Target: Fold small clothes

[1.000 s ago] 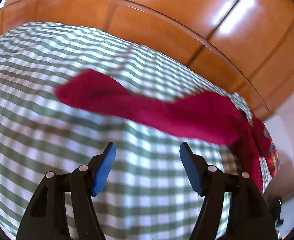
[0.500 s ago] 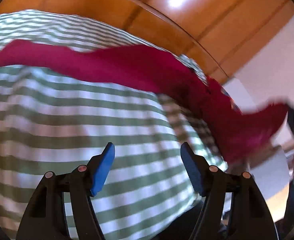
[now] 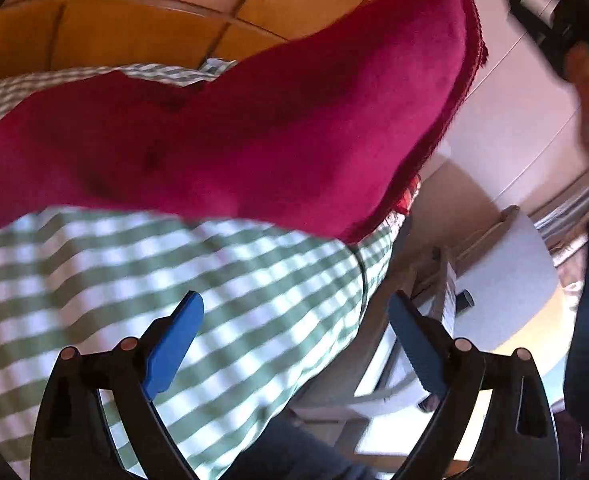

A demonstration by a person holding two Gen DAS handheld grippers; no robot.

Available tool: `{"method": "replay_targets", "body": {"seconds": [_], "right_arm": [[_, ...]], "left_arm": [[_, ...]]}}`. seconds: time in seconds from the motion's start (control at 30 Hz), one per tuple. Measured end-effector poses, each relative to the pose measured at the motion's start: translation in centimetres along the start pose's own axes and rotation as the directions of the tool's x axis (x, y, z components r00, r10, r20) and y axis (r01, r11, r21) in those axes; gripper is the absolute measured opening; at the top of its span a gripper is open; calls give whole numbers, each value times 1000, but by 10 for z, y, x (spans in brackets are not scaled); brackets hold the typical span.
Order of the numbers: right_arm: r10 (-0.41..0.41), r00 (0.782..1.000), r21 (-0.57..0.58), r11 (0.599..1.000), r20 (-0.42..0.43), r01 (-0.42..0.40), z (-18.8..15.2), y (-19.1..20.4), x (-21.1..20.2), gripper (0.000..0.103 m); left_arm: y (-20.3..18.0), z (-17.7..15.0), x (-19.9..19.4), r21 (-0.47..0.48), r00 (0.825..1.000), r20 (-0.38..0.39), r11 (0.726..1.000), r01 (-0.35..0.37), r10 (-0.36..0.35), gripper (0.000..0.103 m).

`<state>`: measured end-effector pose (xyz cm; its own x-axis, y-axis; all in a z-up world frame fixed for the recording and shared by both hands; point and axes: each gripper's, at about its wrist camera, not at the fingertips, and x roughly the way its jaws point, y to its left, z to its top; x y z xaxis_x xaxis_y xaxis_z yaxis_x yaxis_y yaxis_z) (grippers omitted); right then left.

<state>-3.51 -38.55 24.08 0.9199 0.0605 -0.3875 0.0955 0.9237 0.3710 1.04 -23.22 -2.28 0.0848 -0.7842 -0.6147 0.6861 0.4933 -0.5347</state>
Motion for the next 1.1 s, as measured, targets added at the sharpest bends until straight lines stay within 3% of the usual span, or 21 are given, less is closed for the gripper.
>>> {"method": "replay_targets", "body": {"seconds": [0.13,0.27,0.33,0.37,0.47,0.57,0.63,0.77,0.87,0.97,1.03,1.1], "right_arm": [[-42,998,-142,989,56,49,8,23,-11,0],[-63,996,-276,960,-59,44,-20,25,8,4],[-71,990,-320,947,-122,28,-45,25,28,35],[-69,984,-330,944,-163,11,-59,27,41,58],[-44,953,-340,938,-299,-64,-101,39,79,62],[-111,906,-448,889,-409,-93,-152,64,138,62],[-154,886,-518,849,-438,-108,-175,78,173,62],[-237,824,-602,784,-515,-151,-207,98,239,62],[-326,793,-683,715,-515,-150,-227,110,281,62],[-416,735,-719,680,-536,-140,-247,110,321,62],[-421,705,-703,694,-570,-154,-256,107,336,50],[-418,698,-692,705,-582,-156,-258,110,341,29]], "left_arm": [[19,7,13,-155,998,8,986,-66,68,93],[60,-15,-6,-248,994,-5,963,-108,110,93],[80,-33,-24,-274,989,-8,951,-145,149,92],[88,-41,-32,-283,986,-2,946,-160,166,92],[114,-57,-67,-324,974,52,926,-192,220,86],[147,-62,-105,-416,953,135,888,-195,273,90],[169,-62,-129,-478,917,167,843,-247,363,91],[227,-61,-153,-636,883,192,740,-220,428,91],[262,-64,-163,-709,866,229,686,-165,445,89],[284,-60,-165,-723,858,253,677,-139,447,70],[294,-51,-160,-713,861,260,688,-134,437,39],[300,-42,-159,-698,855,249,696,-168,456,18]]}}
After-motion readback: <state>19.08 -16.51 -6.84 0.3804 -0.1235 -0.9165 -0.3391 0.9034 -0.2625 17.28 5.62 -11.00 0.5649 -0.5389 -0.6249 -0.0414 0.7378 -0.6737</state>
